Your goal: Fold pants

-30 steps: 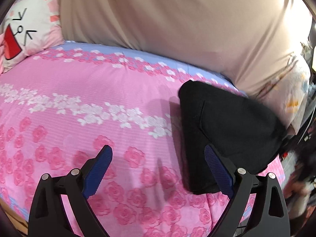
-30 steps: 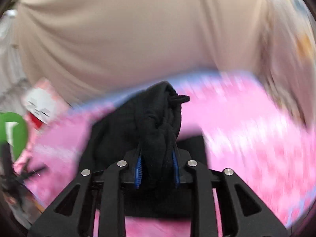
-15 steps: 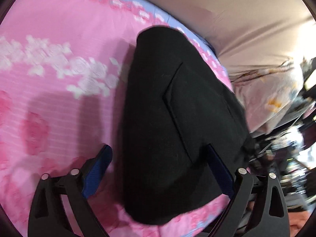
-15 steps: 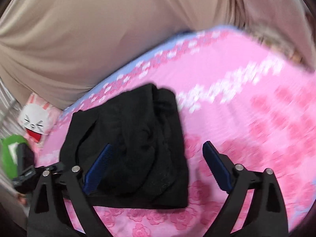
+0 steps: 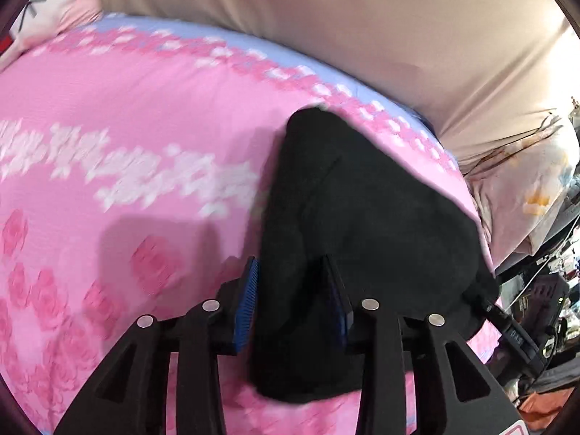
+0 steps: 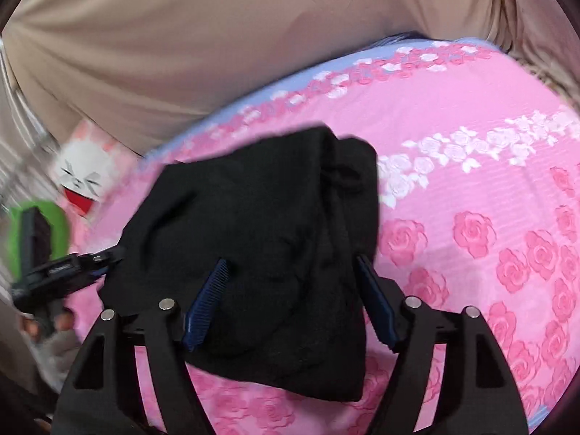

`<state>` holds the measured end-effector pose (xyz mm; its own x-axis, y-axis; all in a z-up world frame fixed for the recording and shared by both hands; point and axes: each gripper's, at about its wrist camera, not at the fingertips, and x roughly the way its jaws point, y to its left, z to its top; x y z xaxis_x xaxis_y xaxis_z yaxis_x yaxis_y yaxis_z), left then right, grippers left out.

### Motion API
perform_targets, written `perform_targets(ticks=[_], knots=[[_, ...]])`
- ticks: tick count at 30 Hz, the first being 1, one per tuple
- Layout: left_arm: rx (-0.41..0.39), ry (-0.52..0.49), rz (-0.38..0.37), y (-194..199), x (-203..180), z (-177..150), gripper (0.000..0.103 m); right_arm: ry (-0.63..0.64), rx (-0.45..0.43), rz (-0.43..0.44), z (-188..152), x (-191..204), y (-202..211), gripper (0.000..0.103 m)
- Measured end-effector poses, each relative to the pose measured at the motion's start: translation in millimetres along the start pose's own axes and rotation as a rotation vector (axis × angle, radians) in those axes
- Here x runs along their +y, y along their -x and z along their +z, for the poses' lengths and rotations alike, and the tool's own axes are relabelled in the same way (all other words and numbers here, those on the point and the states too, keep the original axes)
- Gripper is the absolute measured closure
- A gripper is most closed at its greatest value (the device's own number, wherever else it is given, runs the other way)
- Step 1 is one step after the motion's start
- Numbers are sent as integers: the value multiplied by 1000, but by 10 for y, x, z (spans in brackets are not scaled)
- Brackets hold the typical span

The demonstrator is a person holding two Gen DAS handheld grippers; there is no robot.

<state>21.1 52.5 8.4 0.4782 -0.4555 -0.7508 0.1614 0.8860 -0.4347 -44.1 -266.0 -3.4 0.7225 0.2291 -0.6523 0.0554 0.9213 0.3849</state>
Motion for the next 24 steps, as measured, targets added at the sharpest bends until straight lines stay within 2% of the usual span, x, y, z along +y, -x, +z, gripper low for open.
perform_targets(ticks=[2,3,4,5,6,8,10,12,14,17,19,21,24], knots=[[-47,-26,41,182,-2,-83,70,-25,-26,11,-18,-11,170,31],[-85,-54,78,281,-45,-115,67,-29,-38,18,-7,-5,244,26],[-123,-92,120,381,-101,-151,61,-27,-48,22,-6,-1,307,25],[-151,-120,147,444,-165,-169,51,-23,-56,24,10,3,348,24],[-188,-154,163,524,-260,-208,47,-11,-64,20,27,32,387,24],[-209,-209,148,588,-390,-243,46,8,-57,35,39,73,373,24],[-207,-289,86,623,-624,-323,34,18,4,43,53,112,201,38],[-209,-360,48,617,-808,-401,18,43,38,8,73,167,86,69],[-216,-448,25,590,-1051,-518,16,36,31,56,157,215,161,80],[-182,-579,-33,432,-1437,-654,16,45,3,120,331,350,321,82],[-175,-639,-42,305,-1636,-718,16,65,-10,164,454,492,406,82],[-173,-675,-13,137,-1791,-741,16,99,-12,192,520,656,443,82],[-166,-663,66,-153,-1896,-692,18,126,7,211,549,804,372,82]])
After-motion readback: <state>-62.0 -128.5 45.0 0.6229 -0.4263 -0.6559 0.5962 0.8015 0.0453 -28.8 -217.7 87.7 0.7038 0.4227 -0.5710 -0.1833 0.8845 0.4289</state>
